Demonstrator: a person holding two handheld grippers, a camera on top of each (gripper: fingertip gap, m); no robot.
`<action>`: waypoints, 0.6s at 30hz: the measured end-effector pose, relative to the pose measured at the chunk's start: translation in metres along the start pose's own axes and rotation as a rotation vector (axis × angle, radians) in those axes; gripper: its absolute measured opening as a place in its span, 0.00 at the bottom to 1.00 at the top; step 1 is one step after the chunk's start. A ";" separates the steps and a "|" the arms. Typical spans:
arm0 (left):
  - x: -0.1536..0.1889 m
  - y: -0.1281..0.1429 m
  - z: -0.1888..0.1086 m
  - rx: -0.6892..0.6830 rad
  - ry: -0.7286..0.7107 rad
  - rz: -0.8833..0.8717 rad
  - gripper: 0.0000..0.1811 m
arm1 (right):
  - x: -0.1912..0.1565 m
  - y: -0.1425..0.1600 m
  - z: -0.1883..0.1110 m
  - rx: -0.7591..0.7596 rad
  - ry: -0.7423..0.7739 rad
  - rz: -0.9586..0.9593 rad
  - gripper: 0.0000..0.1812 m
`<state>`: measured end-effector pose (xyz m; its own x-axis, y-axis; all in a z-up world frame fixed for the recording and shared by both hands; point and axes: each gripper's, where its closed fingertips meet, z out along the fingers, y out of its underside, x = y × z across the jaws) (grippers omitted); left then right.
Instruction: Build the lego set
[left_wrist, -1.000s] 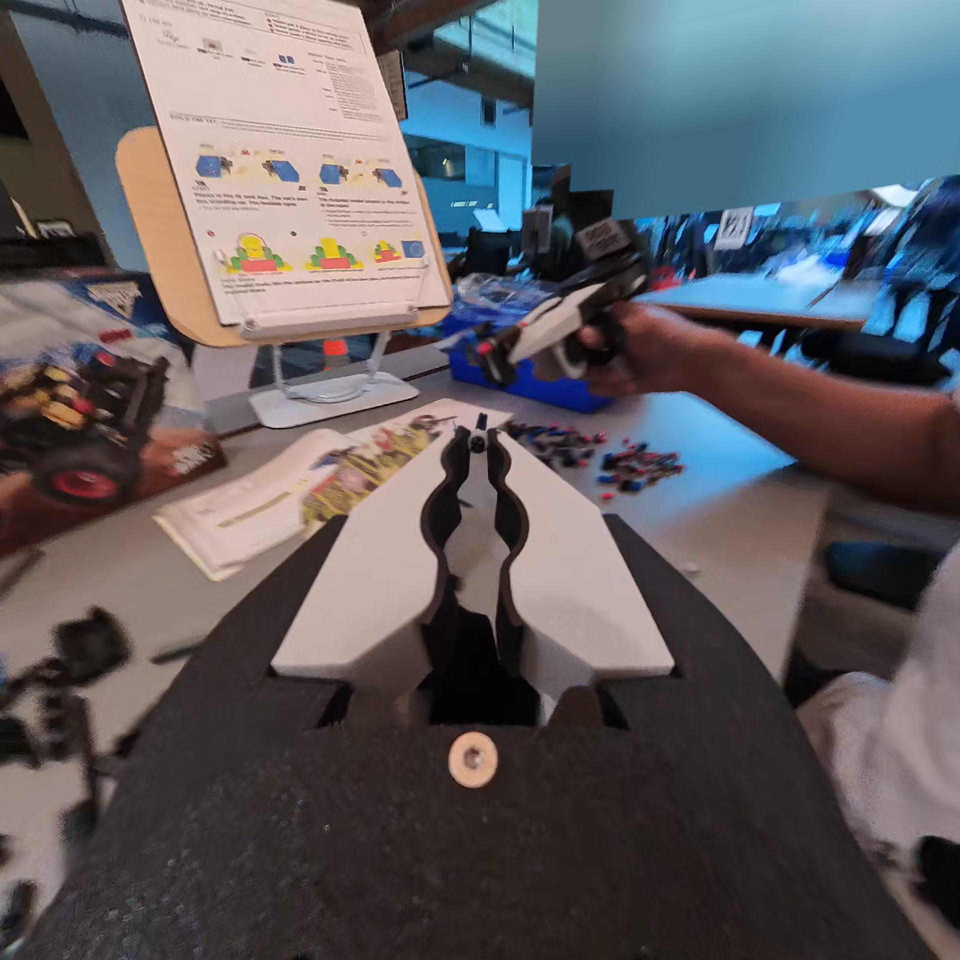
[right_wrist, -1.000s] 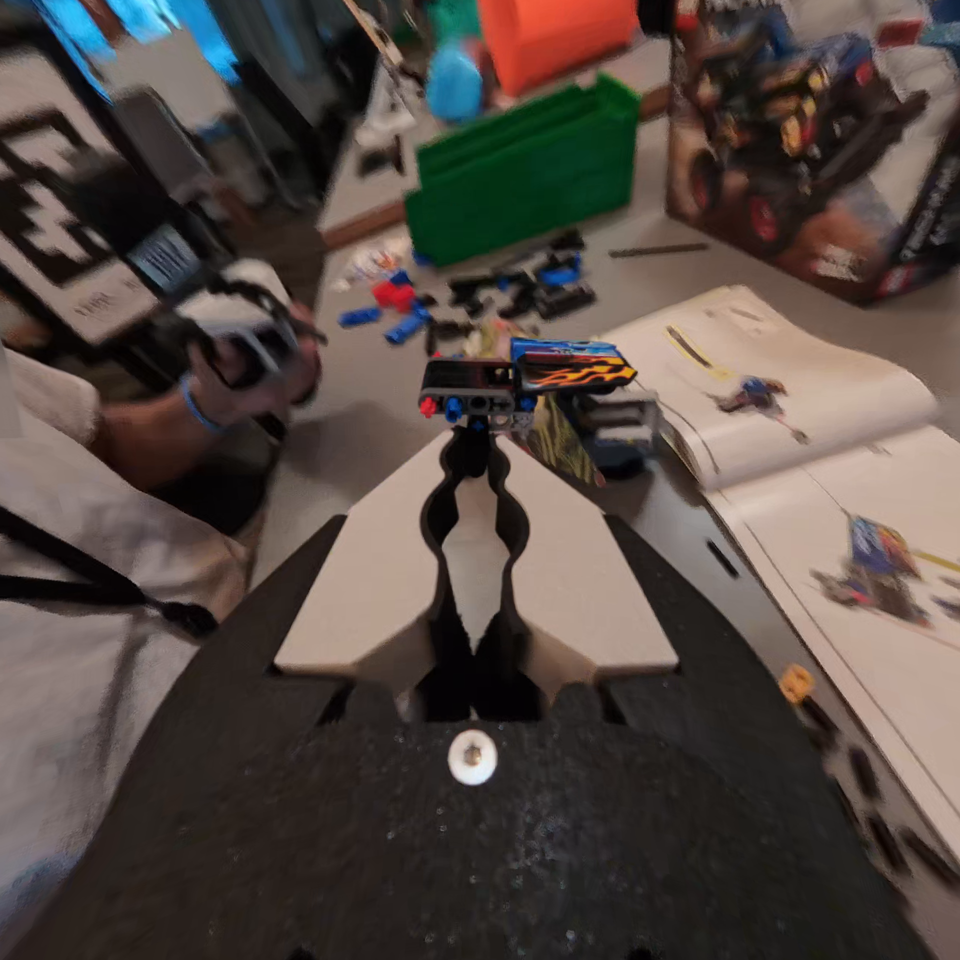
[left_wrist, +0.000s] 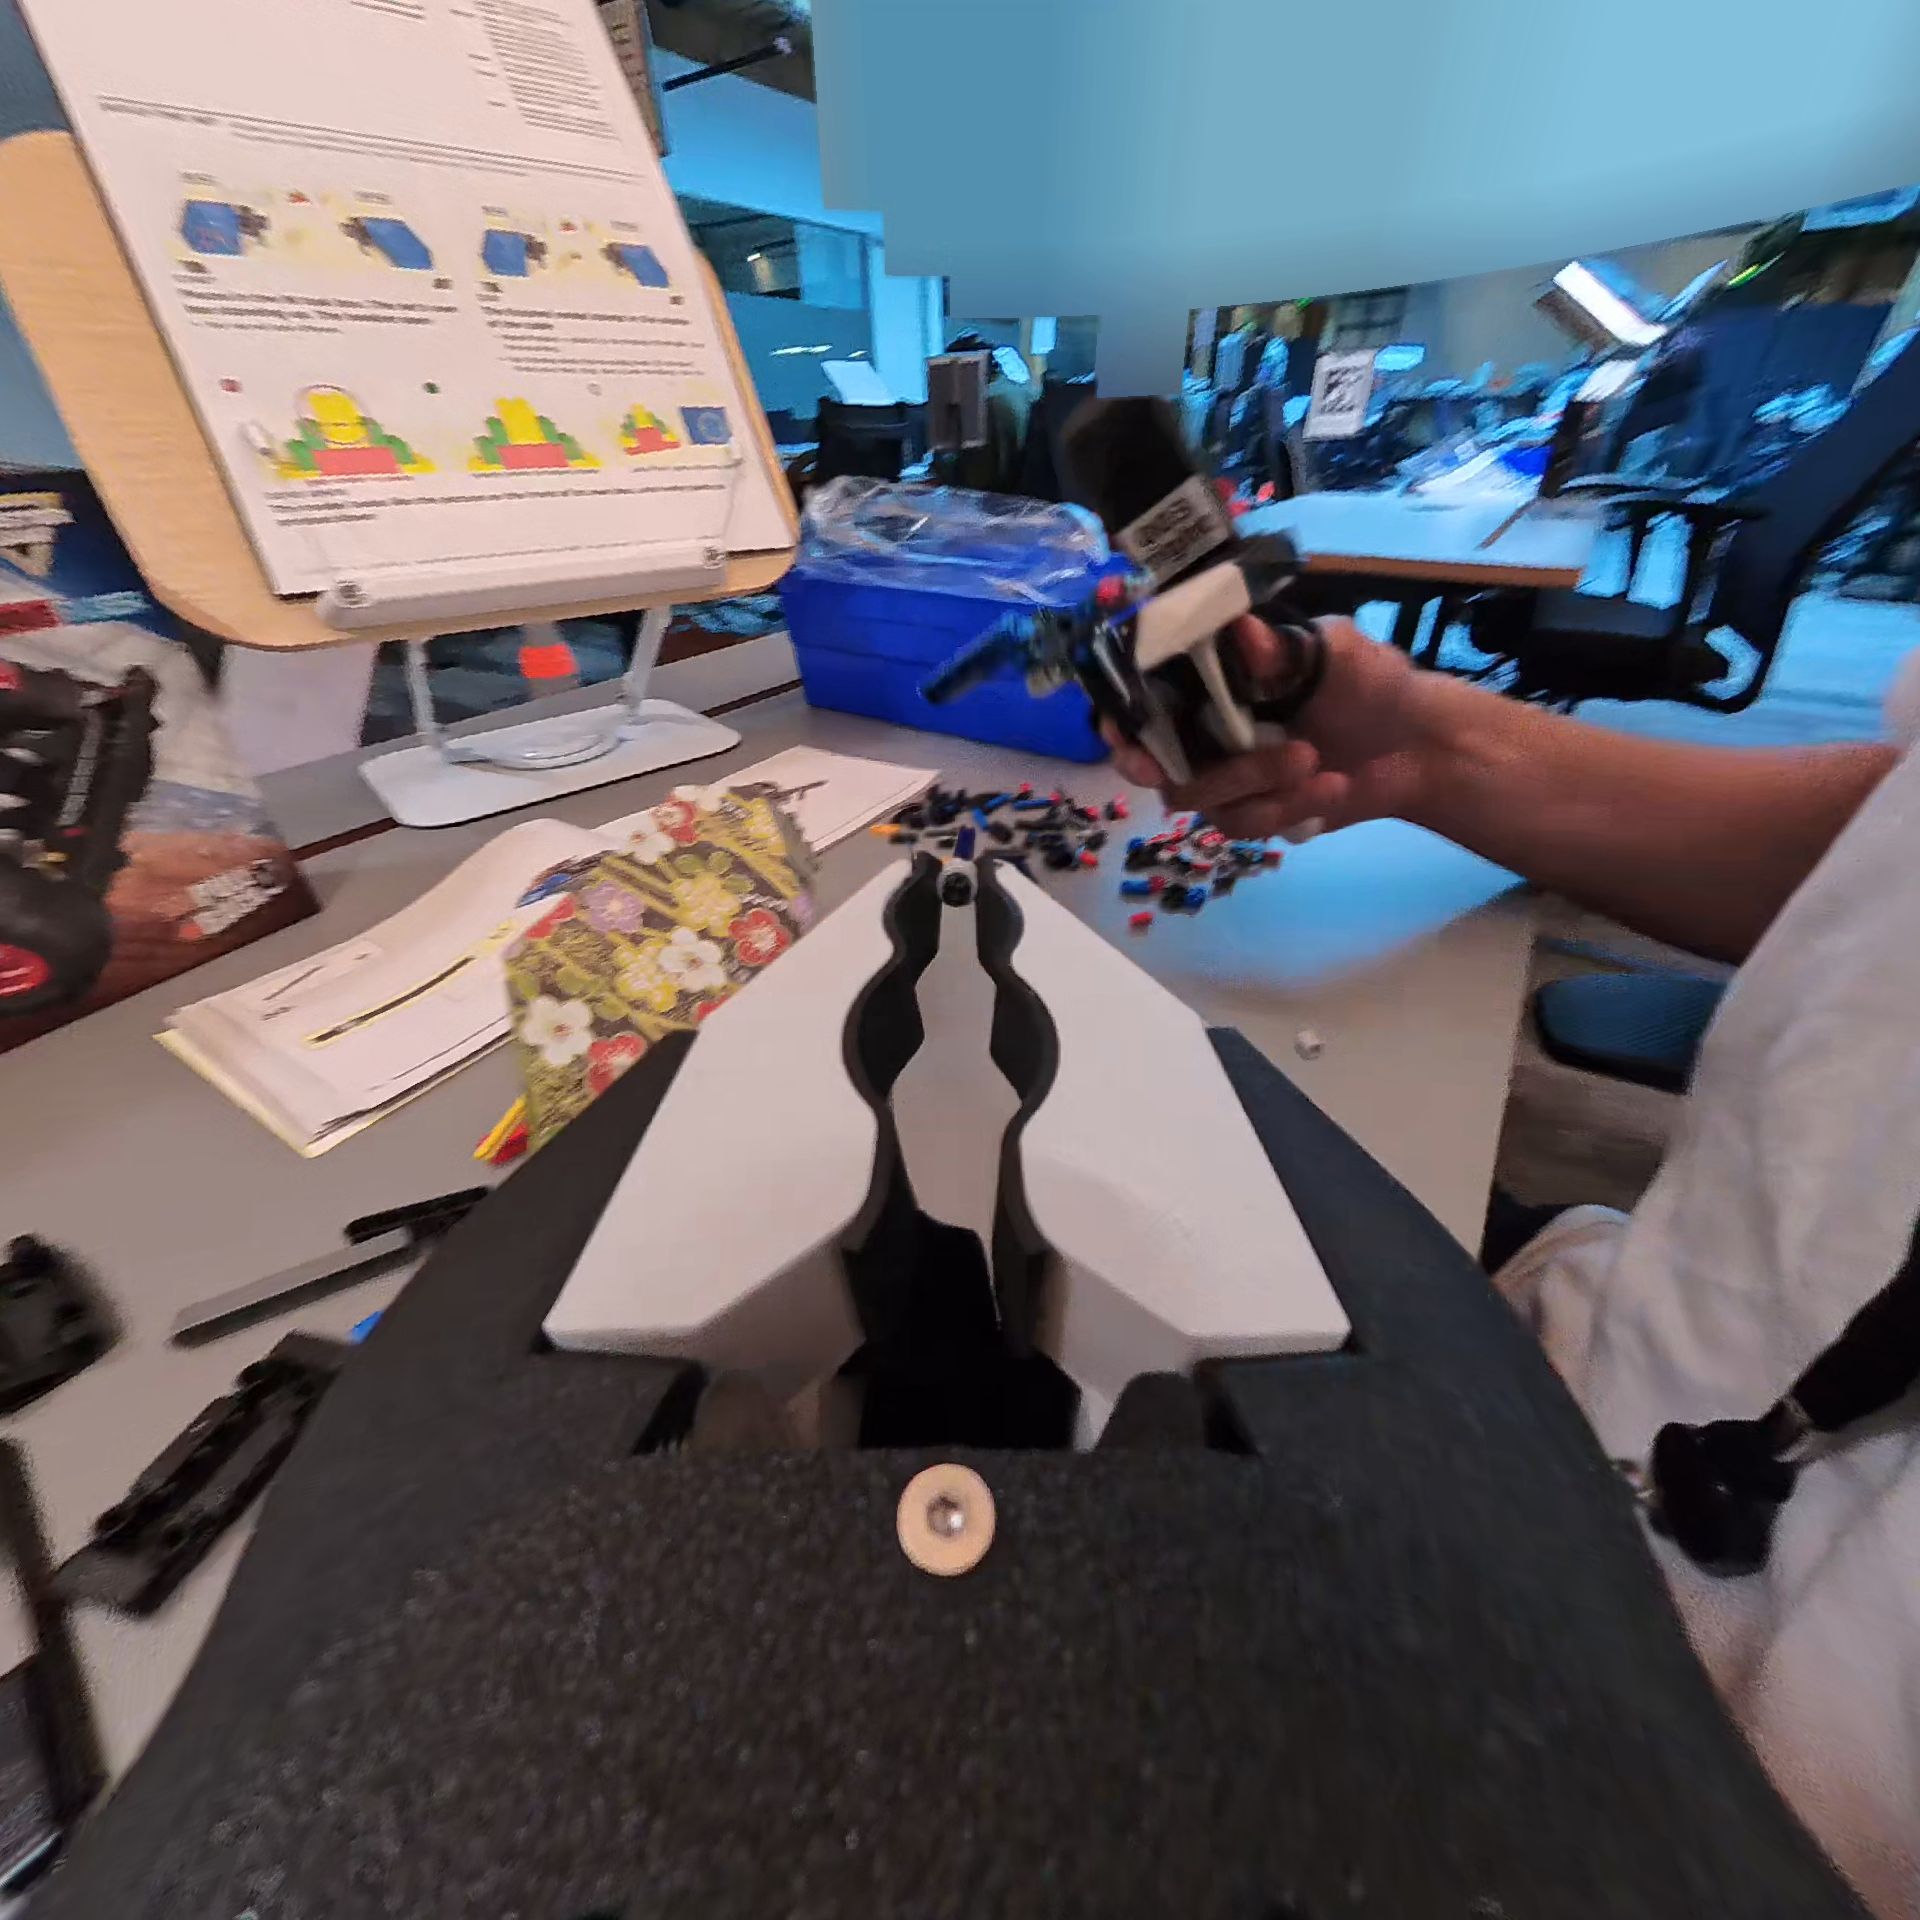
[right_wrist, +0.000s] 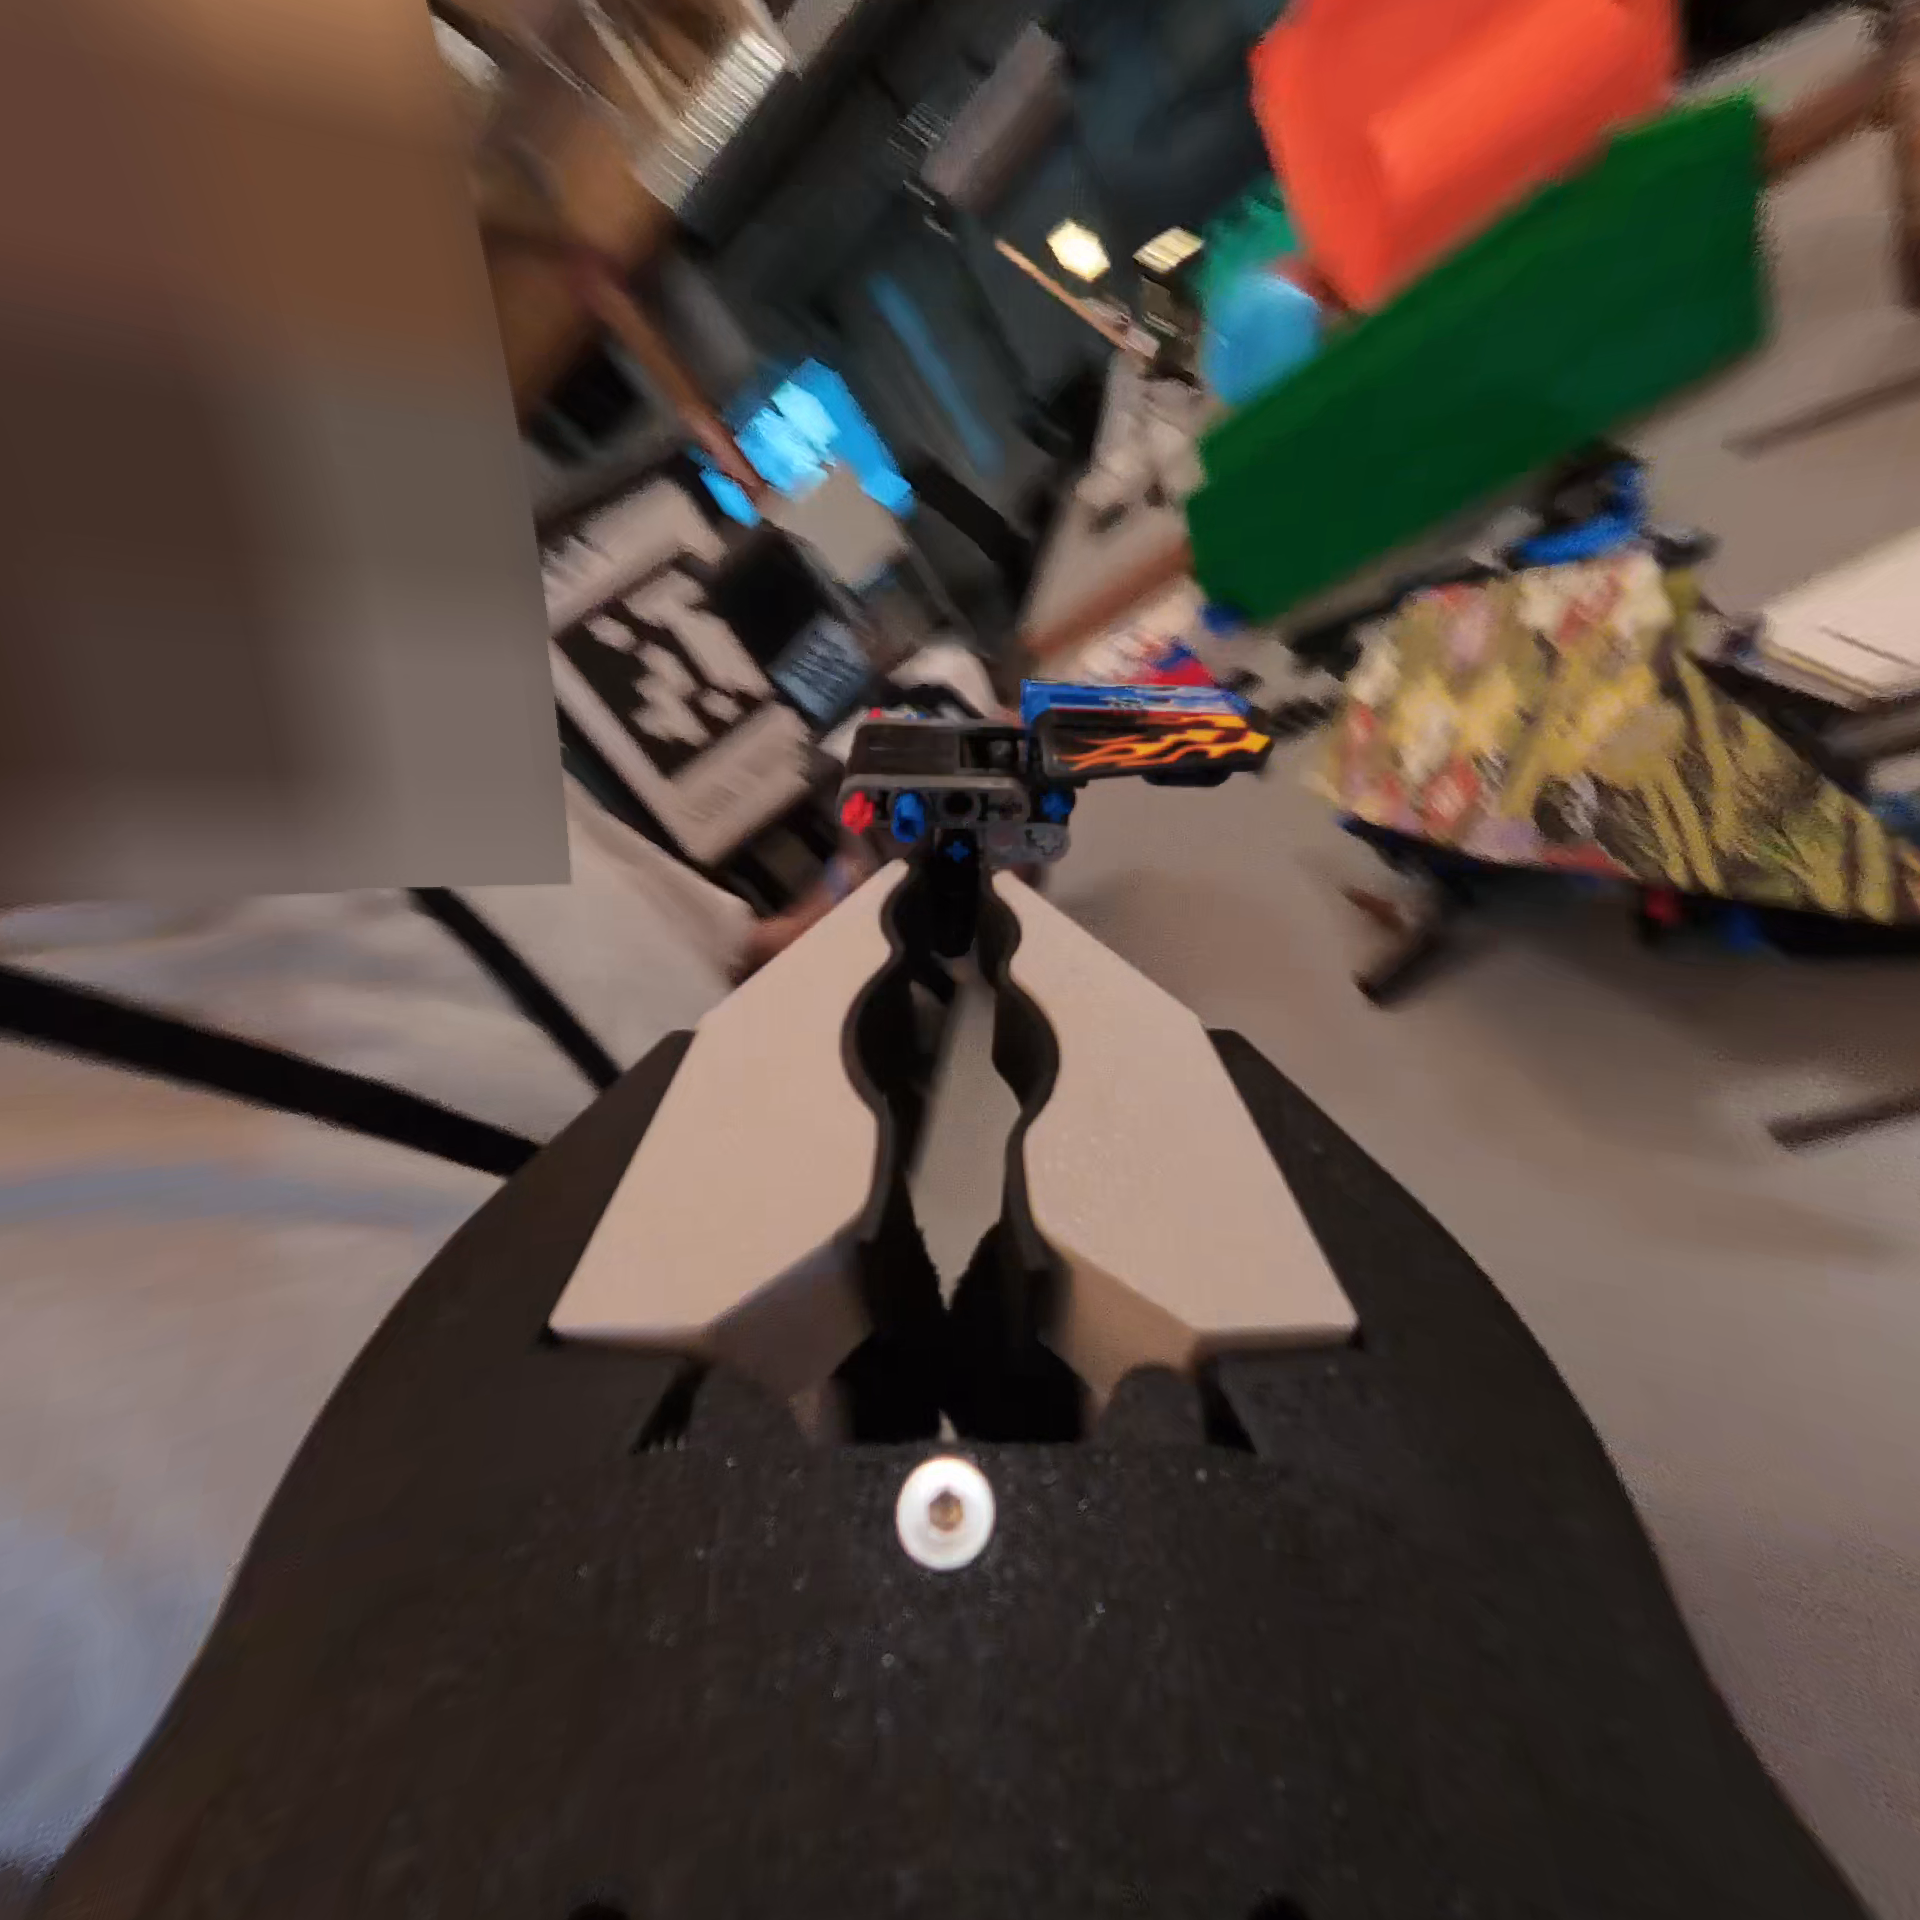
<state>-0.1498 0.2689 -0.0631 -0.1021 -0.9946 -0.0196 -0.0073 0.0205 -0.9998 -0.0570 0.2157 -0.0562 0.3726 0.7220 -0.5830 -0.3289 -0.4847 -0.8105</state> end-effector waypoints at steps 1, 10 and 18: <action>0.002 -0.002 0.002 0.015 0.039 -0.025 0.03 | -0.008 -0.013 -0.006 0.046 -0.094 0.022 0.03; -0.046 -0.060 0.036 0.063 0.263 -0.210 0.02 | 0.004 -0.072 -0.036 0.086 -0.371 0.018 0.03; -0.061 -0.040 0.063 0.070 0.429 -0.336 0.02 | 0.042 -0.050 -0.030 0.094 -0.256 0.040 0.03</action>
<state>-0.0804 0.3225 -0.0226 -0.5022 -0.8140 0.2919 -0.0447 -0.3127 -0.9488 0.0015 0.2553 -0.0419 0.1305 0.8103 -0.5713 -0.4220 -0.4760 -0.7716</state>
